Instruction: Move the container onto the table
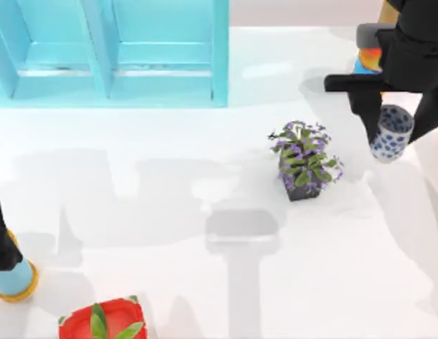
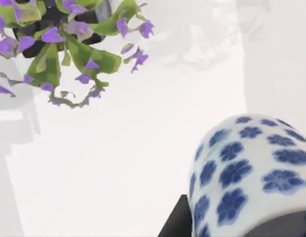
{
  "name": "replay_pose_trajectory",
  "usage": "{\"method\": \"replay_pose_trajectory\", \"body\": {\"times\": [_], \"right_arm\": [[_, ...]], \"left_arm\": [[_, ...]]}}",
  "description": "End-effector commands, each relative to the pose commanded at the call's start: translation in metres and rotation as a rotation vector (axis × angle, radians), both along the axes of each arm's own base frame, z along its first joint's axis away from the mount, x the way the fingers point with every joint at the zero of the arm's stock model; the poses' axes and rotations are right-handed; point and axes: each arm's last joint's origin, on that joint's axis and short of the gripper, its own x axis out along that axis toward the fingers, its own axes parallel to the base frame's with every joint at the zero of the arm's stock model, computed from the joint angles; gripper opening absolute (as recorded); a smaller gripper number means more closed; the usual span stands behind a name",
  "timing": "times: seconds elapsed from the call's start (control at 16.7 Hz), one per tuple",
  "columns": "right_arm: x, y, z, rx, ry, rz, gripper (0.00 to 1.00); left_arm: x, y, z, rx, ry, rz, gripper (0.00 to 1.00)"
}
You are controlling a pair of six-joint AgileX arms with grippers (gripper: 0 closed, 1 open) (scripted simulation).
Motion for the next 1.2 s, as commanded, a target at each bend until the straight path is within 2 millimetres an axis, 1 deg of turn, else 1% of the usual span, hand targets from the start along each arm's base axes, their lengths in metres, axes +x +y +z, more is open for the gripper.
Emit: {"method": "replay_pose_trajectory", "body": {"times": [0.12, 0.24, 0.3, 0.36, 0.42, 0.48, 0.54, 0.84, 0.9, 1.02, 1.2], "right_arm": [[0.0, 0.064, -0.002, 0.007, -0.032, 0.006, 0.0], [-0.011, 0.119, -0.007, 0.018, -0.053, 0.012, 0.0], [-0.019, 0.142, -0.01, 0.022, -0.059, 0.013, 0.0], [-0.026, 0.159, -0.013, 0.025, -0.063, 0.014, 0.0], [-0.031, 0.172, -0.017, 0.026, -0.064, 0.014, 0.0], [-0.035, 0.181, -0.019, 0.027, -0.064, 0.014, 0.0], [-0.037, 0.185, -0.021, 0.027, -0.064, 0.014, 0.0], [-0.037, 0.184, -0.022, 0.028, -0.062, 0.011, 0.0], [-0.036, 0.185, -0.024, 0.028, -0.062, 0.011, 0.0], [-0.035, 0.186, -0.034, 0.027, -0.061, 0.012, 0.0], [-0.034, 0.187, -0.056, 0.027, -0.062, 0.011, 0.0]], "left_arm": [[0.0, 0.0, 0.0, 0.0, 0.0, 0.0, 1.0], [0.0, 0.0, 0.0, 0.0, 0.0, 0.0, 1.0], [0.0, 0.0, 0.0, 0.0, 0.0, 0.0, 1.0], [0.0, 0.0, 0.0, 0.0, 0.0, 0.0, 1.0], [0.0, 0.0, 0.0, 0.0, 0.0, 0.0, 1.0], [0.0, 0.0, 0.0, 0.0, 0.0, 0.0, 1.0], [0.0, 0.0, 0.0, 0.0, 0.0, 0.0, 1.0], [0.0, 0.0, 0.0, 0.0, 0.0, 0.0, 1.0], [0.0, 0.0, 0.0, 0.0, 0.0, 0.0, 1.0], [0.0, 0.0, 0.0, 0.0, 0.0, 0.0, 1.0], [0.0, 0.0, 0.0, 0.0, 0.0, 0.0, 1.0]]}}
